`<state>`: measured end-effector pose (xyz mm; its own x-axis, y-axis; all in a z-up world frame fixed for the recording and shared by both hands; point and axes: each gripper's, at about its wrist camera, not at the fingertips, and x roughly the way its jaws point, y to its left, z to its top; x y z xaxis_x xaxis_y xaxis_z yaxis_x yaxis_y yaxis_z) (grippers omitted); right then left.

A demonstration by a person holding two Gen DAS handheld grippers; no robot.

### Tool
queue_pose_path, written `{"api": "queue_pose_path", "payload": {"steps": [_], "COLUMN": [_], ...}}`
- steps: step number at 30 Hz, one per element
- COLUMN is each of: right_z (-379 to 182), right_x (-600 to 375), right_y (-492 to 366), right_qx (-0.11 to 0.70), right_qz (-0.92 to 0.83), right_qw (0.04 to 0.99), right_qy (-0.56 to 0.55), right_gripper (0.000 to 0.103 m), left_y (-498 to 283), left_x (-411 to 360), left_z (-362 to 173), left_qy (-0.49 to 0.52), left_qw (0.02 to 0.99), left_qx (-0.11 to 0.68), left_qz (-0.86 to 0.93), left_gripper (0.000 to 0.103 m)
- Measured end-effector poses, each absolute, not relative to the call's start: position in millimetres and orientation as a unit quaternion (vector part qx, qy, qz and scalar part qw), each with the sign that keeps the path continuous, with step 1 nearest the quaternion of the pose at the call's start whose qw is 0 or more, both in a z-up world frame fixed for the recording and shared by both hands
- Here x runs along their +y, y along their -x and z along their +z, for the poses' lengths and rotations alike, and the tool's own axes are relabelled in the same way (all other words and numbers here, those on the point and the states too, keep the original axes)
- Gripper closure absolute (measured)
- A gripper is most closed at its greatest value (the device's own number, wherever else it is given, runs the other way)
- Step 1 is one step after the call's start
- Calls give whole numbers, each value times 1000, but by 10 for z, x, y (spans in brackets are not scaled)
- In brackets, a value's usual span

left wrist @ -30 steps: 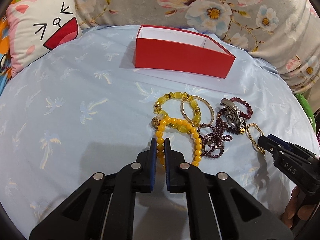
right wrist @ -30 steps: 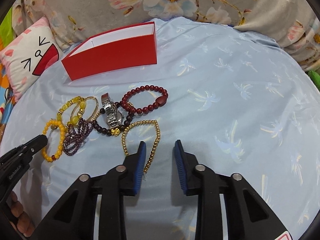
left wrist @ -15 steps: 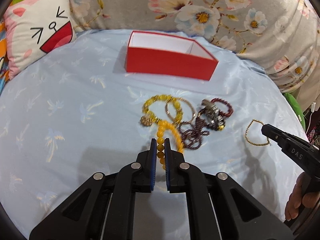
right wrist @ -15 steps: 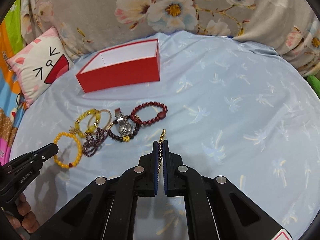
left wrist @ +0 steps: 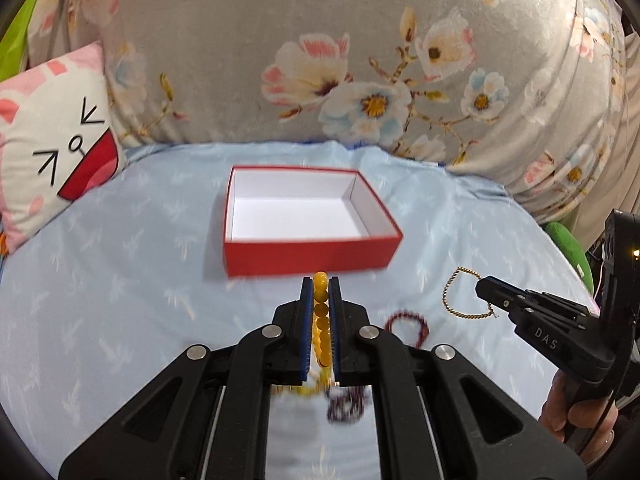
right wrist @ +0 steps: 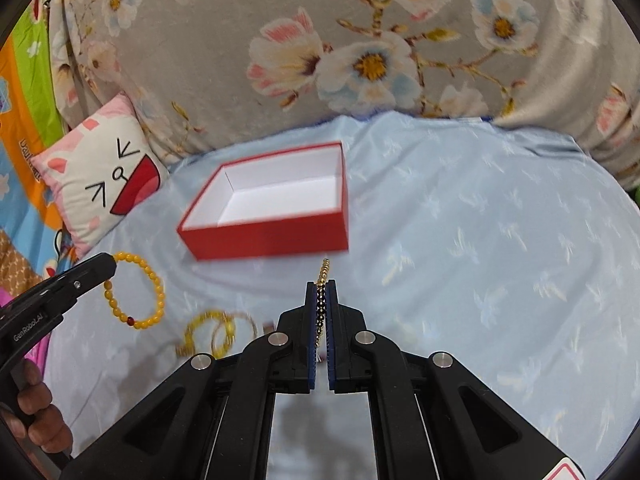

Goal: Organize jewelry
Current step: 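Carry both bracelets into the red box and open both grippers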

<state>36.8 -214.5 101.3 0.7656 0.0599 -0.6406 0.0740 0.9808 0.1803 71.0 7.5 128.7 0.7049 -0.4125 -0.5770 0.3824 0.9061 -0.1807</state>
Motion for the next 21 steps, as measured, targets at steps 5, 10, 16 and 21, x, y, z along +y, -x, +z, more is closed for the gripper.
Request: {"api": "queue_pose_path", "payload": {"steps": [5,10,16,21], "right_z": [1241,1268,1024,802], "right_x": [-2206,-2200,-2186,-2103], "right_y": [-1047,-1788,-2557,-2896], "right_qx": [322,324,361,389], "right_qz": [17,30,46,48], "right_qw": [941,940,923,912], "right_qy": [-102,-103,-123,-118], "right_gripper": [99,99,99,99], "left_y": [-1363,-2100,-2760,-3091], "left_x": [-39,-195,-341,-381], "left_z": [1402,1341,1159,940], "left_qy": [41,44,34,25], "left_qw": [920,916,912,908], "left_qx": [315,326,342,361], "left_qz": [-228,-229,-222,-210], "left_gripper": [96,96,96,96]}}
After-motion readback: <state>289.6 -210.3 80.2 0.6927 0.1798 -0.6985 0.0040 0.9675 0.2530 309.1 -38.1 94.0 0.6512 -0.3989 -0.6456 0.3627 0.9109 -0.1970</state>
